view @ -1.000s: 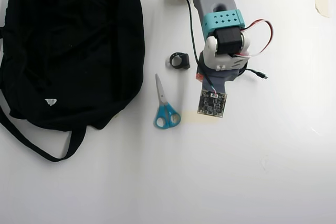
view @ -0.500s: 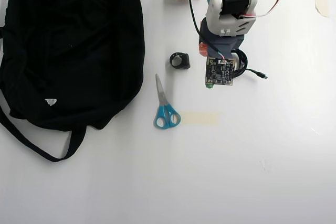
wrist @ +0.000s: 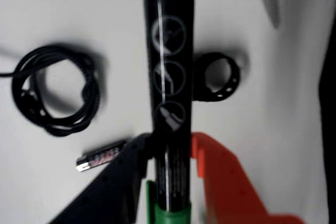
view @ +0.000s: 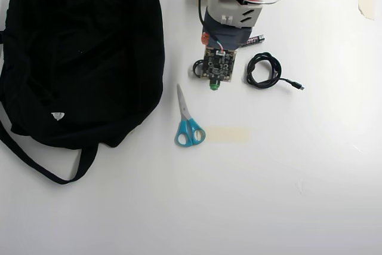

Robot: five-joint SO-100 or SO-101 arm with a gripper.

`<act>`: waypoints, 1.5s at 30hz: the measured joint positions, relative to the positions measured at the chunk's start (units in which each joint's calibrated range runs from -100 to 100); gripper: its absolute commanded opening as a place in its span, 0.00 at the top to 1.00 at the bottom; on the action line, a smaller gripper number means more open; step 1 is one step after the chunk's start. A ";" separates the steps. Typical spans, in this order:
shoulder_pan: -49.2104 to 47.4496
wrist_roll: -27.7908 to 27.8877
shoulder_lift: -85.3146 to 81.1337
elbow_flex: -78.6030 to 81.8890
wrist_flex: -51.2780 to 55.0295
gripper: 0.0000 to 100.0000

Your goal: Put the green marker into the black bag

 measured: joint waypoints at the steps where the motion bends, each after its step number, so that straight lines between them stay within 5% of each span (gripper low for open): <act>1: 1.25 0.00 0.00 0.00 0.00 0.98; 23: 42.17 -0.20 0.00 0.00 -0.17 0.98; 29: 54.52 -0.20 7.64 -0.16 -10.73 0.98; 42: 57.60 0.44 23.83 -16.98 -12.71 0.97; 45: 57.60 0.44 23.83 -16.98 -12.62 0.84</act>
